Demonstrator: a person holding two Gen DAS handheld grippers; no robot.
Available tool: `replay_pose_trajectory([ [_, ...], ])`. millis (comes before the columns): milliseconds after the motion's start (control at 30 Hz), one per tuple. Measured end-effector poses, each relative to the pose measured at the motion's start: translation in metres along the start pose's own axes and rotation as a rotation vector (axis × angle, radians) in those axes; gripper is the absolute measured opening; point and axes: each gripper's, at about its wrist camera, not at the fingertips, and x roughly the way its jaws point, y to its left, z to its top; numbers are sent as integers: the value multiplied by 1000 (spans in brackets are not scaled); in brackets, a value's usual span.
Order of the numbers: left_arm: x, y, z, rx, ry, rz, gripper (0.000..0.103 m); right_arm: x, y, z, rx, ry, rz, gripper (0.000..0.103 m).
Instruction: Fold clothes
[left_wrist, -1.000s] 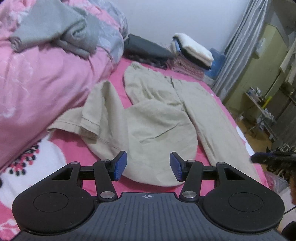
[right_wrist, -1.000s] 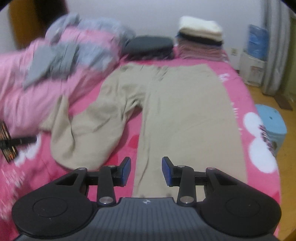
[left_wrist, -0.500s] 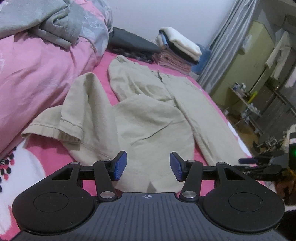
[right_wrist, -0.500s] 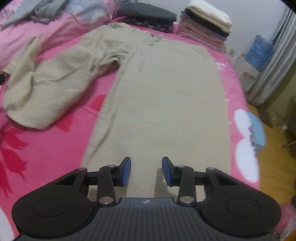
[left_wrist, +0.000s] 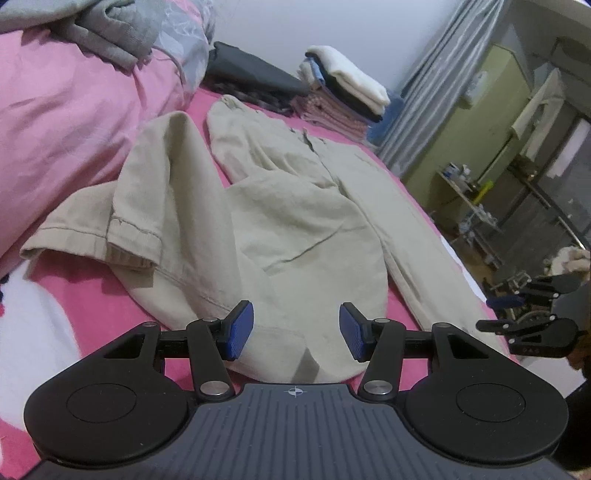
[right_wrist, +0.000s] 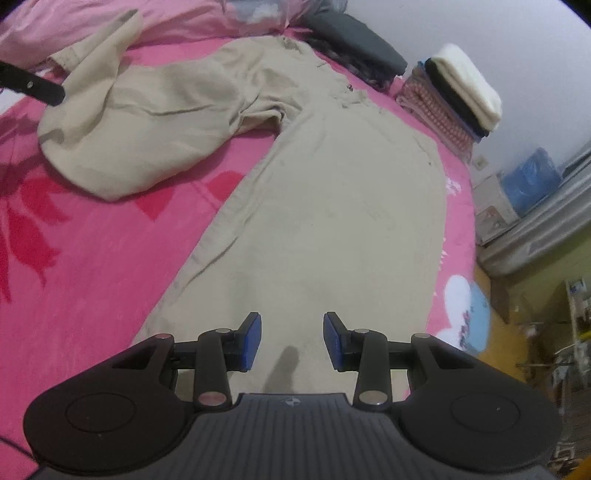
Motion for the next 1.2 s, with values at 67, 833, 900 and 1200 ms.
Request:
replay_pose_trajectory([
  [67,-1,1,0,1,-1,-10,51,-6,2,2,-22,12,-4,40],
  [833,14,-22,22,75,-23,-22,51,22,-49,37,188,-66,84,40],
  [900,16,-26,31,81,-39,-9,51,33,-60,42,223,-71,105,40],
  [1200,55,-47,83,149,9,211,54,89,-103,128,310,-208,421,39],
])
